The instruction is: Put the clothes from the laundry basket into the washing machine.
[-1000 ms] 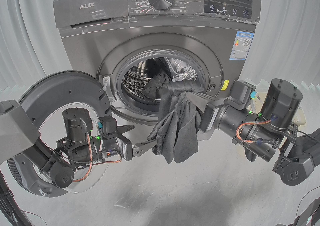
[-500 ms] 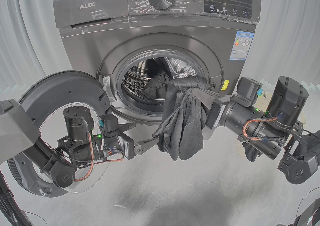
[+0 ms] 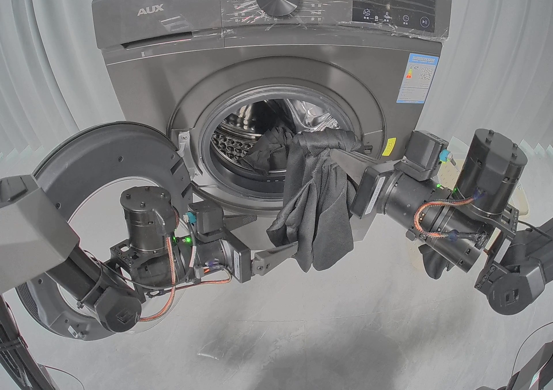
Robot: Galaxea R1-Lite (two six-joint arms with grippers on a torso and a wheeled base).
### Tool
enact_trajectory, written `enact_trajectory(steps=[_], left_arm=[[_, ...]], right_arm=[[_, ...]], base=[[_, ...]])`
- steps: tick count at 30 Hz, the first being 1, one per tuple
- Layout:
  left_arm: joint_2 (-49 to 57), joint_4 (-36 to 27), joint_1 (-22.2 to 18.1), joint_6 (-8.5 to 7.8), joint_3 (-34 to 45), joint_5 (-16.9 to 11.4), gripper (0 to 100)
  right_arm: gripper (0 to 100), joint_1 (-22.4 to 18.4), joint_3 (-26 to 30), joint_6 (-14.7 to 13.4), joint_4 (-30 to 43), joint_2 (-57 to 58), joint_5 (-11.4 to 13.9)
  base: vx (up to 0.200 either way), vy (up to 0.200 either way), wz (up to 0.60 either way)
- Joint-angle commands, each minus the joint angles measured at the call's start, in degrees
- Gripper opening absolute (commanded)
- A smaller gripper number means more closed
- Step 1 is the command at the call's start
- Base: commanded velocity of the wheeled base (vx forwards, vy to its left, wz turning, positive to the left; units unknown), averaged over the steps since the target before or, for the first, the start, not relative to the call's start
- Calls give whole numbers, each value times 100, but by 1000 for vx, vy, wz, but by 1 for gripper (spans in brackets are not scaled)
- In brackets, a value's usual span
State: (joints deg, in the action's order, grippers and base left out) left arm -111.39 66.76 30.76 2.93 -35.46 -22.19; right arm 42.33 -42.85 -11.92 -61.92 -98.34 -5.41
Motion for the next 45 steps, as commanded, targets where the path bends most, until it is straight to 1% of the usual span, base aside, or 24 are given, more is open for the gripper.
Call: enact_trajectory(steps=[1, 5, 6, 7, 9, 12, 13, 18, 27, 33, 38, 43, 45], left_arm=[[-305, 74, -8, 41, -312, 30, 100], [-551, 303, -17, 68, -506, 136, 100], [-727, 479, -17, 77, -620, 329, 100], [-823, 558, -26, 77, -673, 399, 100], [-920, 663, -52, 85, -699, 452, 100], [-920, 707, -61, 77, -673, 452, 100], [-859, 707, -140, 77, -646, 452, 100], [-630, 707, -272, 77, -585, 452, 100], [-612, 716, -360, 77, -506, 452, 100], [-604, 716, -624, 59, -470, 452, 100], [-604, 734, -624, 59, -435, 443, 100], [-639, 742, -536, 68, -462, 443, 100], [-674, 742, -430, 68, -488, 426, 100]], right_arm=[[0, 30, -4, -3, -5, -27, -12], [0, 30, -4, -3, -5, -18, -12], [0, 30, 5, -3, -5, -18, -4], [0, 30, 22, -3, -5, -18, -4], [0, 30, 31, -3, -5, -10, -4], [0, 13, 40, -3, -5, -10, 5], [0, -5, 40, -3, -5, -10, 23], [0, -23, 49, -12, -5, -27, 23], [0, -23, 84, -12, -5, -36, 23], [0, -58, 128, -12, -5, -27, 31], [0, -40, 137, -12, -13, -36, 31], [0, -14, 128, -3, -22, -45, 31], [0, -5, 110, -3, -128, -89, 23]], base=[[0, 0, 0], [0, 0, 0], [0, 0, 0], [0, 0, 0], [0, 0, 0], [0, 0, 0], [0, 0, 0], [0, 0, 0], [0, 0, 0], [0, 0, 0], [0, 0, 0], [0, 0, 0], [0, 0, 0]])
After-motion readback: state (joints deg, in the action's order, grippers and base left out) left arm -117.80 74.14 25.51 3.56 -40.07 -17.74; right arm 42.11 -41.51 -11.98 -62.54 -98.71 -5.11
